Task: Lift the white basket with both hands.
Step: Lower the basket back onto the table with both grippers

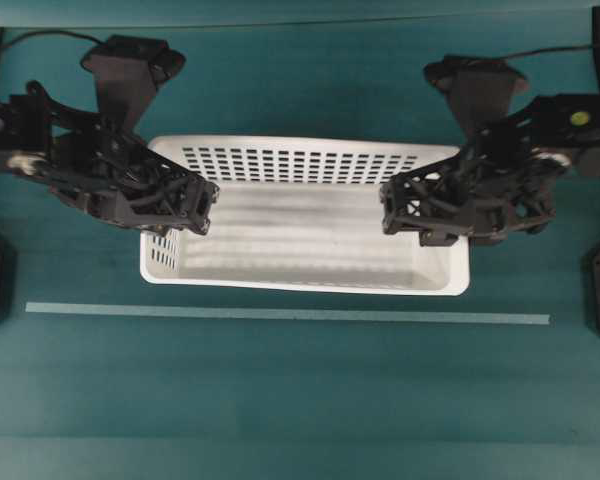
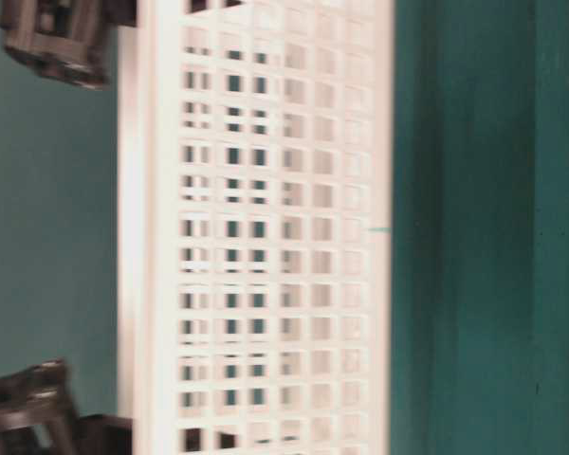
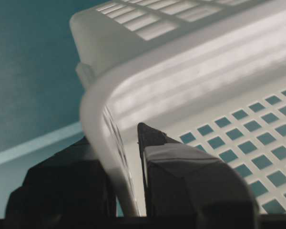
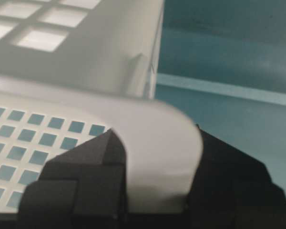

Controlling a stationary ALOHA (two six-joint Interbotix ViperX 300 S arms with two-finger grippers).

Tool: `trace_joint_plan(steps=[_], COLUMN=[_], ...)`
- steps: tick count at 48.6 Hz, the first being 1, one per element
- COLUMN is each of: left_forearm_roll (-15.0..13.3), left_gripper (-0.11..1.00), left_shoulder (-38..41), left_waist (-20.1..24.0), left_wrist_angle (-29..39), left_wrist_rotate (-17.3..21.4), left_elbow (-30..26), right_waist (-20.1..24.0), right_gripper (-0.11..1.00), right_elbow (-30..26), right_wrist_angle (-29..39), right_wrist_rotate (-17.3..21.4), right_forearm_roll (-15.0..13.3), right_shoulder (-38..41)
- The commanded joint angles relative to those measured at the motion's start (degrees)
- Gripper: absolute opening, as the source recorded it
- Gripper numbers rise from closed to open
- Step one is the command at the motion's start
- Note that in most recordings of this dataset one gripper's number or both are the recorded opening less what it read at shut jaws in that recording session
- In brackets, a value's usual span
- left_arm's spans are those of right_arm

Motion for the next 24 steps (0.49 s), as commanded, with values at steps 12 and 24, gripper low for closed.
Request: trace_joint_plan(steps=[12, 24], left_forearm_roll=[0.26, 0.26], left_gripper=[0.08, 0.08], left_shoulder=[5.8, 7.91], left_waist=[-0.26, -0.44], left_wrist_angle=[-8.79, -11.6], left_wrist_rotate=[0.53, 0.53], left_elbow=[1.23, 3.16], right_waist=[1.41, 1.67], right_gripper=[0.19, 0.19], right_elbow=[0.97, 2.81], right_wrist_angle=[-8.17, -9.49], right_wrist_rotate=[-3.87, -4.04], right_forearm_roll=[0.44, 0.53], right_shoulder=[5.45, 7.65])
